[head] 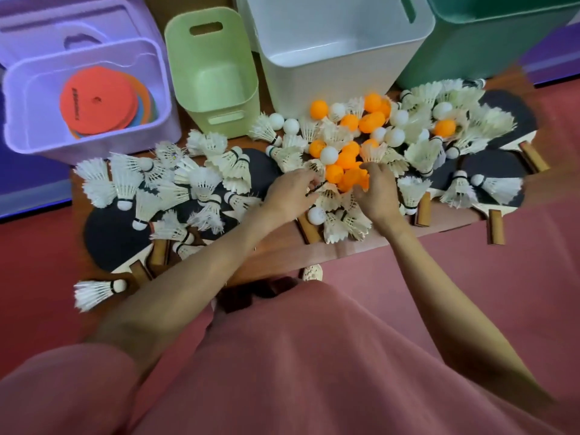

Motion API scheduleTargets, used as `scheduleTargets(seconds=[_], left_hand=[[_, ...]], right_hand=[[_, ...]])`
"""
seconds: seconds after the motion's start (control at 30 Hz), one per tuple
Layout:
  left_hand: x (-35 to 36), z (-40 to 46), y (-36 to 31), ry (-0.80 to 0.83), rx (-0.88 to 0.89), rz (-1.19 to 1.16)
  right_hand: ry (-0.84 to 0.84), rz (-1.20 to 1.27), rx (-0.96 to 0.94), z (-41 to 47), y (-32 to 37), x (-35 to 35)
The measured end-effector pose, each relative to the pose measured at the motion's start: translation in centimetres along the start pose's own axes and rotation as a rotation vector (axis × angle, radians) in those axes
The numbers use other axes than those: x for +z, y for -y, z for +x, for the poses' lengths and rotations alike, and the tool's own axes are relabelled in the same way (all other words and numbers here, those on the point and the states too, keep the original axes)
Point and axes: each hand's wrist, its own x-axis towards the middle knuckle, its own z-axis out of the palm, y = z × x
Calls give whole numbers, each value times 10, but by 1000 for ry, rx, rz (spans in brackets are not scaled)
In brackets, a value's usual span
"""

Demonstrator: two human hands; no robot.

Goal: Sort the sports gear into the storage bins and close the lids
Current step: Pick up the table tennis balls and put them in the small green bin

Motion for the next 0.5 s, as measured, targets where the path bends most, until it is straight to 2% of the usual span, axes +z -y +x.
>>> scheduleTargets(seconds=[0.1, 0.27, 0.5], left_hand=[[21, 0, -7, 3, -90, 79], [52, -18, -8, -112, -146, 196], [66, -22, -5, -62, -223, 240]], right_hand=[[42, -39, -9, 8, -5, 0], [40, -103, -46, 16, -10, 8], [8, -66, -19, 25, -12, 14]])
